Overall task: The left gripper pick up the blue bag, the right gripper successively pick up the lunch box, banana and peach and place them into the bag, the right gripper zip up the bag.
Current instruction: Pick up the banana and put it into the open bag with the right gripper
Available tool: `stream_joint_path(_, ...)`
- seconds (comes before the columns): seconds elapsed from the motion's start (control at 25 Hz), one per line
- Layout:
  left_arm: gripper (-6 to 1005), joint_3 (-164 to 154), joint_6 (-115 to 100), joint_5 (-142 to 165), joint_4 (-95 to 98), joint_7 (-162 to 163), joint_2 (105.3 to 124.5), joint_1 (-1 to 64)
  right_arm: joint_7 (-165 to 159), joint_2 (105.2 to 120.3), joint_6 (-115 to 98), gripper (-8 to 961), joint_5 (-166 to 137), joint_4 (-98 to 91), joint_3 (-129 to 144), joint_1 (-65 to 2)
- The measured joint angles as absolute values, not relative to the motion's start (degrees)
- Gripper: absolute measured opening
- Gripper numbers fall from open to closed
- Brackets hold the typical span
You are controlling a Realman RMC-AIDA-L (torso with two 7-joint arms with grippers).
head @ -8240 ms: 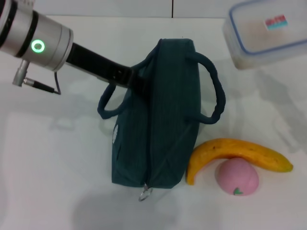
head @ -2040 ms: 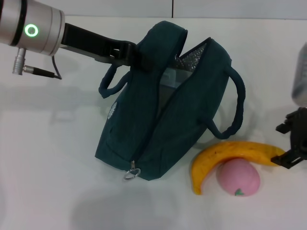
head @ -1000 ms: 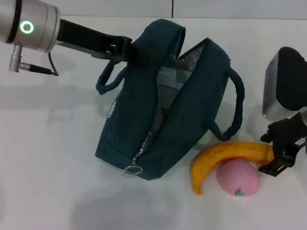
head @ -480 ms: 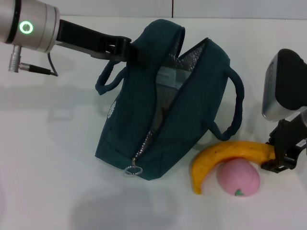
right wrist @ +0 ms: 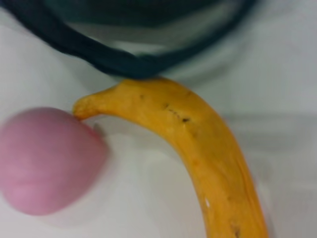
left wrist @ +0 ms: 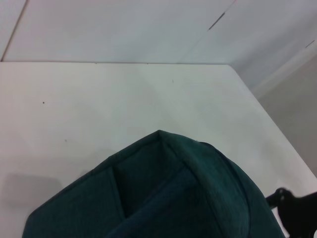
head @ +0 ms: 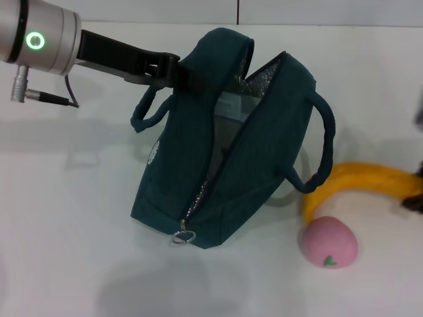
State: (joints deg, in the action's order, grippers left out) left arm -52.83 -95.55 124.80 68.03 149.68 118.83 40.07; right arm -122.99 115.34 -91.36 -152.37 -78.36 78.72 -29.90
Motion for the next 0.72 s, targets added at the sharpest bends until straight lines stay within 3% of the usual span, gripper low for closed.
stream_joint_path(0.36, 53, -52.9, -95.5, 124.8, 68.2, 149.7, 119.09, 40.5, -118.7, 115.21, -89.3, 451, -152.1, -89.4, 61.1, -22.8)
stream_joint_path(0.72, 53, -53.1, -96.3, 123.8, 68.5, 151.0, 118.98, 41.2, -114.3, 115.44, -75.2, 460, -136.6, -101.0, 60.6, -16.9)
